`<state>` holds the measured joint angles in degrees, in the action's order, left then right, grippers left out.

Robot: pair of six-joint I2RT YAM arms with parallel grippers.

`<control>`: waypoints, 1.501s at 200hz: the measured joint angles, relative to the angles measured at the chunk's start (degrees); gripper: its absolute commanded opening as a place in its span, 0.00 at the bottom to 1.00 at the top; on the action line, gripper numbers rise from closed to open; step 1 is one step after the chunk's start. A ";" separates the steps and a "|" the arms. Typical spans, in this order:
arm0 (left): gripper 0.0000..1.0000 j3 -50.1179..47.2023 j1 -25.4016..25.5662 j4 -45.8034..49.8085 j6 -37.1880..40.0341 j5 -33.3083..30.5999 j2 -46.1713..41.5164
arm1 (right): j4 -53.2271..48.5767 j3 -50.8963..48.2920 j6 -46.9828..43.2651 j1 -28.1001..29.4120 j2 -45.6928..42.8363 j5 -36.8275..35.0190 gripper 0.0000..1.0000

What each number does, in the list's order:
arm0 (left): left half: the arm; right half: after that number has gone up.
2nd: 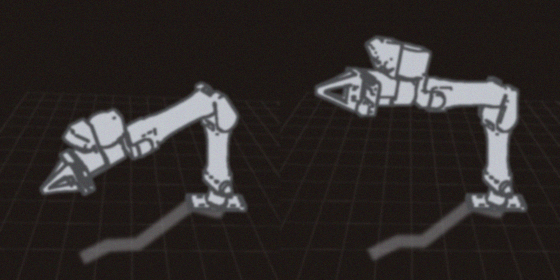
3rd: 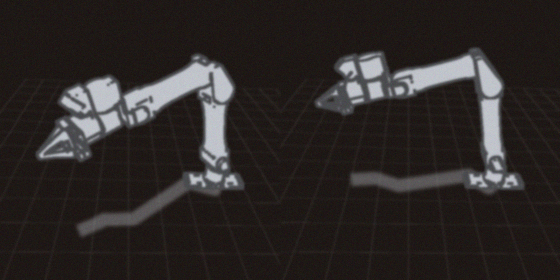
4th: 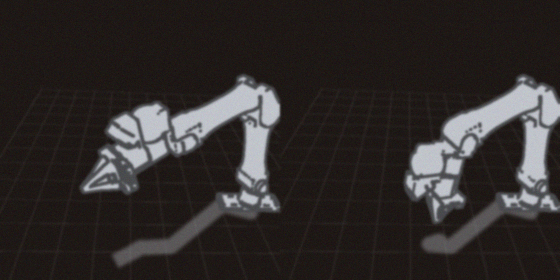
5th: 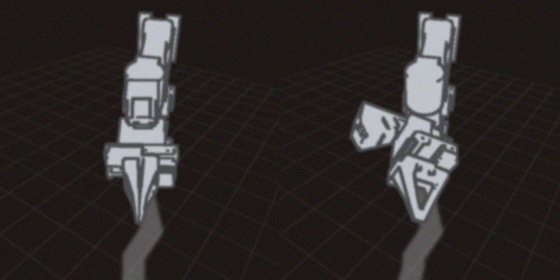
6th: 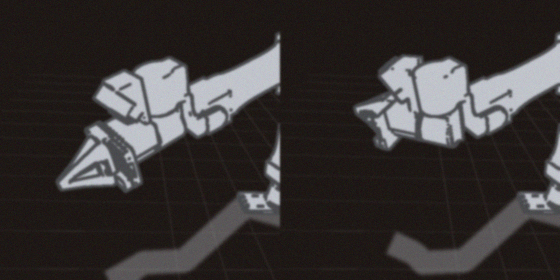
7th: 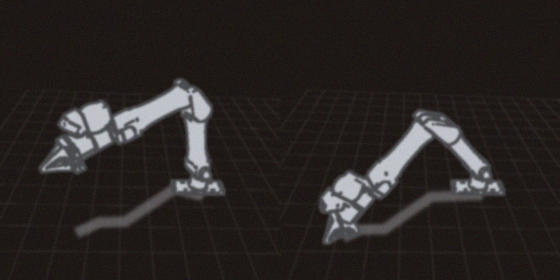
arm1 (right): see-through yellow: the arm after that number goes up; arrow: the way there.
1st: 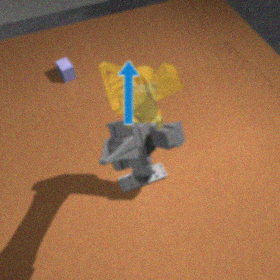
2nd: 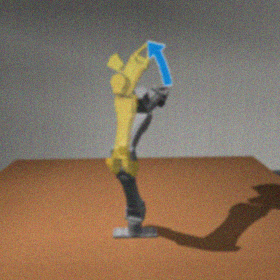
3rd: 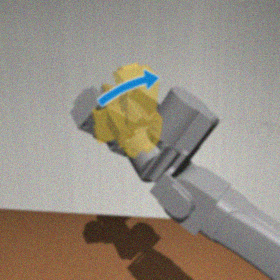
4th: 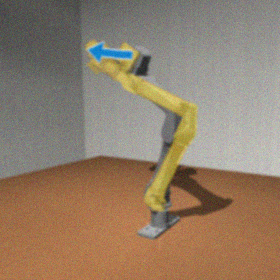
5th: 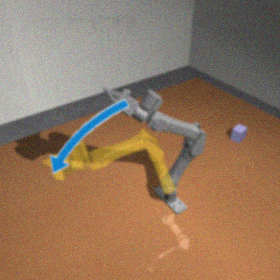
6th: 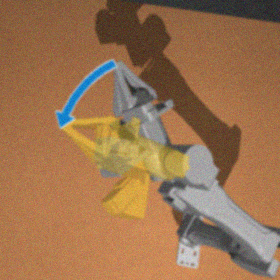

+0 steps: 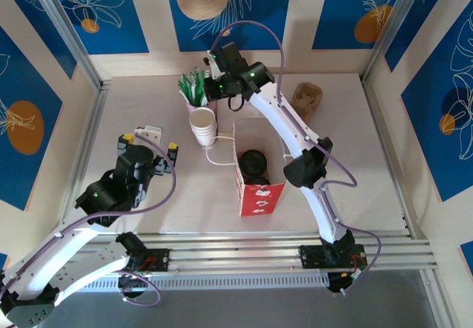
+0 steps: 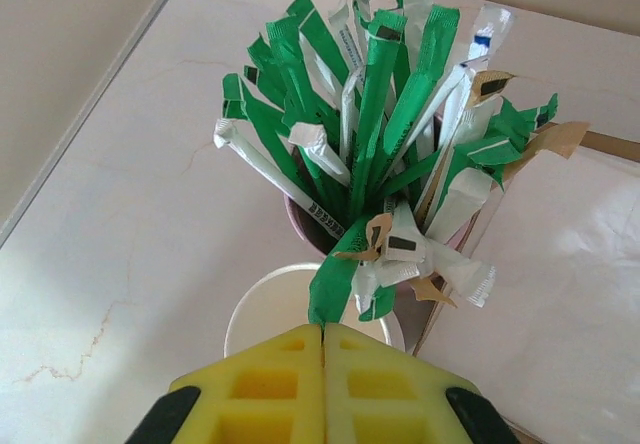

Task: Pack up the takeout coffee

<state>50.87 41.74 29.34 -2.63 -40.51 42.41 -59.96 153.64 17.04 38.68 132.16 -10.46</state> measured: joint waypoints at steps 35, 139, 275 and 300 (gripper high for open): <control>1.00 0.00 0.00 0.00 0.00 0.02 0.00 | -0.70 0.00 -0.98 0.00 -1.25 -0.09 0.21; 1.00 0.00 -0.11 0.07 0.00 0.00 -0.74 | -1.18 -0.68 -0.94 -0.02 -1.40 0.39 0.33; 1.00 0.00 -0.13 0.20 0.00 0.00 -1.22 | -1.16 -5.40 -0.52 -0.04 -2.54 0.28 0.16; 1.00 0.00 -0.15 0.20 0.00 0.02 -1.22 | -1.01 -5.38 -0.92 -0.13 -2.62 0.20 0.13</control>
<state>50.87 41.58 29.54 -2.63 -40.49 41.19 -60.97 148.27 16.12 38.54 129.54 -10.26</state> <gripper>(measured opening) 0.998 0.155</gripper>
